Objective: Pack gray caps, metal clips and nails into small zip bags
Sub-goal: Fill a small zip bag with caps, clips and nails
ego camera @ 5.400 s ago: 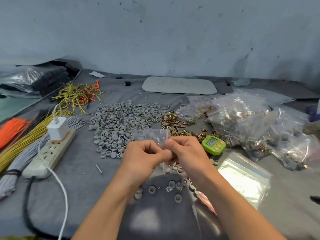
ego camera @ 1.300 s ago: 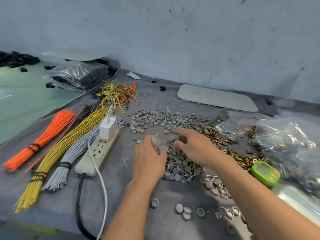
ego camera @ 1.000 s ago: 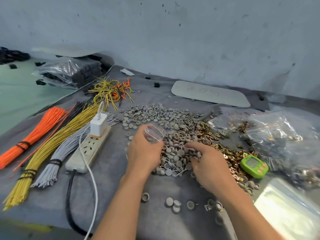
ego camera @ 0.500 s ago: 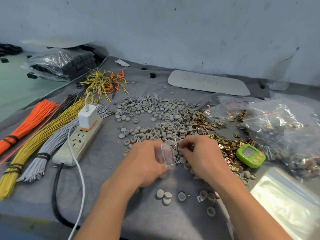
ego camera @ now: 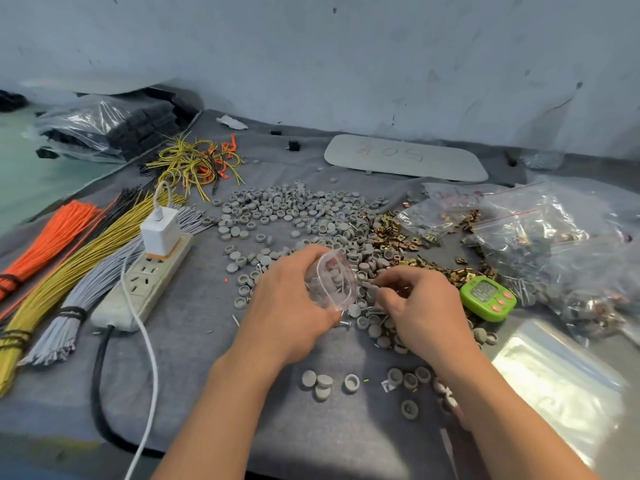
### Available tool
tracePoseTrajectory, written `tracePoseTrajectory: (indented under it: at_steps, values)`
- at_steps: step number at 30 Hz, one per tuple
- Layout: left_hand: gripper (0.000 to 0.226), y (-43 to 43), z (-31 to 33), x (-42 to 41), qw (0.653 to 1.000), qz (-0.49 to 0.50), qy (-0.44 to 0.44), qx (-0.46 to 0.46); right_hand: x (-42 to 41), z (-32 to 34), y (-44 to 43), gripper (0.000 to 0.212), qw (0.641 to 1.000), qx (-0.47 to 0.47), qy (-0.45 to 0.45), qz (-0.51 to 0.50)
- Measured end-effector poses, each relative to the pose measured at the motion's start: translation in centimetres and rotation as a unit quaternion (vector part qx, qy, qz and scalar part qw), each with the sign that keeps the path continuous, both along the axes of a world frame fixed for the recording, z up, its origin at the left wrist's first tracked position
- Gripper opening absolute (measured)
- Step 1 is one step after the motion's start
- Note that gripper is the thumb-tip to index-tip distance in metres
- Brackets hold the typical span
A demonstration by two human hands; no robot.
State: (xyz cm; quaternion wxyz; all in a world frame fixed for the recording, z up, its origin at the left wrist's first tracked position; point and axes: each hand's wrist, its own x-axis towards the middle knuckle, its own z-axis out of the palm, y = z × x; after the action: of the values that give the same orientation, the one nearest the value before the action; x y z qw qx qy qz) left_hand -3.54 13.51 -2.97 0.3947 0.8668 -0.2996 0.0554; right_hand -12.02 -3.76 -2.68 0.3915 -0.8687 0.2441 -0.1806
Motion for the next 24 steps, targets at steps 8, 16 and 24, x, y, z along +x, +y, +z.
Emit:
tracePoseTrajectory:
  at_steps: [8, 16, 24]
  values:
    - [0.064, -1.5, -0.2, -0.5, 0.999, -0.028, -0.016, 0.026, -1.2, 1.8, 0.8, 0.014, 0.980, 0.139, -0.135, 0.044]
    - [0.064, -2.6, -0.3, -0.9, 0.998, -0.050, 0.018, 0.015, -1.1, 2.3, 2.3, 0.034, 0.983, 0.025, -0.167, 0.069]
    - [0.054, -2.4, 0.5, -0.9, 0.977, -0.050, 0.146, -0.148, -1.4, 3.1, -0.6, 0.030, 0.899, 0.317, -0.301, -0.030]
